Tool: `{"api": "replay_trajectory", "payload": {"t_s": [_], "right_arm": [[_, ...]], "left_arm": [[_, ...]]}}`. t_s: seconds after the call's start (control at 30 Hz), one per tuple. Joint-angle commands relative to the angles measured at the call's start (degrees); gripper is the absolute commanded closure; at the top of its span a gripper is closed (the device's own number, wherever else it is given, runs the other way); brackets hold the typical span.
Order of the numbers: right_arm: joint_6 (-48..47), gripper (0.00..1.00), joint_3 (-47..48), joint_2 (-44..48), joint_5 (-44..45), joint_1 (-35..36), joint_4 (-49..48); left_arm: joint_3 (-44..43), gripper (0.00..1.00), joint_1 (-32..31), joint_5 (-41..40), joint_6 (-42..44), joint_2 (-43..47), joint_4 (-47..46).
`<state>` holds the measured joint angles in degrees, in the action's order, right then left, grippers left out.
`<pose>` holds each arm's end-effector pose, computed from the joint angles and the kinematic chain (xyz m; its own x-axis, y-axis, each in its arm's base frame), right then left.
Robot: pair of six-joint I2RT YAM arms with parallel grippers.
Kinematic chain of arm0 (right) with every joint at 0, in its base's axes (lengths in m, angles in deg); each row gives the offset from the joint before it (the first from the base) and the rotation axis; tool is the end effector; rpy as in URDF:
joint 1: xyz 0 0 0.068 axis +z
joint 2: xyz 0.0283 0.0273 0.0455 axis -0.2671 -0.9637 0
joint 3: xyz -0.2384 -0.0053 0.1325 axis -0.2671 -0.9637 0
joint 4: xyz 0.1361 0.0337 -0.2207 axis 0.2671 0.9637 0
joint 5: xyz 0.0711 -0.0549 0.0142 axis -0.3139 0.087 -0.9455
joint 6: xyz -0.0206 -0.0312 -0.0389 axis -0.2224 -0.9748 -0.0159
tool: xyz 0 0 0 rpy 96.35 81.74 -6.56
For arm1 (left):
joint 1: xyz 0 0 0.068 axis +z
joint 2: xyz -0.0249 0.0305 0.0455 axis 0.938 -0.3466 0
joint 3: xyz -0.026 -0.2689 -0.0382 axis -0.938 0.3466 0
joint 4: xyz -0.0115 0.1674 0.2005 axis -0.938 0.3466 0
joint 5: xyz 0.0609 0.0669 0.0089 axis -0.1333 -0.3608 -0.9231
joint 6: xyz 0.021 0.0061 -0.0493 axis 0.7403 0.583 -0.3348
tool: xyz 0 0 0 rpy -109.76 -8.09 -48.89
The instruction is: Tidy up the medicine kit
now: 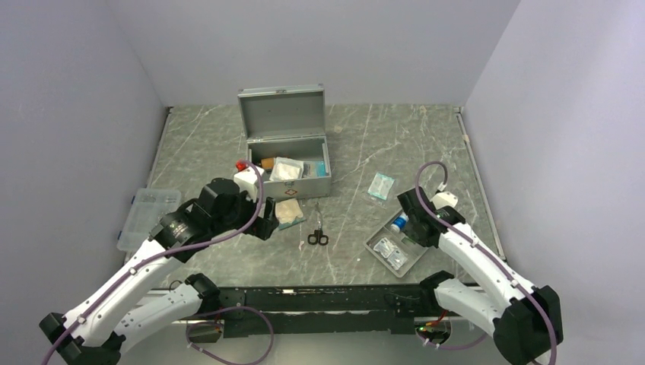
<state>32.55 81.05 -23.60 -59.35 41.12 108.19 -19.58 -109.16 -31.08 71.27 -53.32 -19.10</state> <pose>0.1443 0.0508 0.2115 -0.6305 0.5446 -0.5531 0.6115 0.7874 0.0782 0.1235 -0.1004 0.3155 -0.6176 0.1573 -0.7706 0.4682 0.8608 -0.1996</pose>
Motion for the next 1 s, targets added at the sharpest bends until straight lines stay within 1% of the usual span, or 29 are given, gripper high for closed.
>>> {"api": "replay_trajectory", "payload": {"t_s": [0.0,0.23,0.33,0.57,0.67,0.7,0.73,0.8,0.83,0.87,0.97], "right_arm": [[-1.5,0.76,-1.6,-1.5,-2.2,-4.8,-5.4],[-2.9,0.76,-5.1,-1.9,-5.5,-11.4,-8.7],[-2.8,0.75,-6.0,-2.4,-7.4,-12.7,-10.4],[-2.5,0.65,-7.4,-6.1,-9.4,-14.9,-13.6],[-2.3,0.63,-7.5,-7.0,-9.5,-15.3,-13.8],[-2.2,0.61,-7.5,-6.7,-9.4,-15.2,-13.8],[-2.1,0.57,-7.4,-6.4,-9.2,-15.2,-13.7],[-1.9,0.46,-7.2,-5.6,-9.2,-15.3,-13.4],[-2.0,0.42,-7.0,-5.3,-9.1,-15.4,-13.1],[-2.1,0.40,-6.6,-5.1,-9.1,-15.3,-12.8],[-2.9,0.39,-4.7,-3.5,-8.4,-15.3,-11.1]], "left_arm": [[0.2,0.01,0.2,2.0,0.5,0.8,-2.1],[0.4,0.01,0.1,2.0,0.6,1.6,-2.2],[0.4,0.01,0.2,2.3,0.7,1.7,-2.4],[0.5,0.01,0.2,2.6,0.8,1.8,-2.4],[0.5,0.01,0.1,2.3,0.7,1.9,-2.3],[0.5,0.01,0.2,2.2,0.7,1.9,-2.3],[0.5,0.01,0.2,2.3,0.7,2.0,-2.3],[0.5,0.01,0.2,2.3,0.7,1.9,-2.3],[0.5,0.01,0.2,2.3,0.8,1.8,-2.3],[0.5,0.01,0.1,2.3,0.8,1.8,-2.3],[0.4,0.01,0.2,2.1,0.8,1.5,-2.3]]}}
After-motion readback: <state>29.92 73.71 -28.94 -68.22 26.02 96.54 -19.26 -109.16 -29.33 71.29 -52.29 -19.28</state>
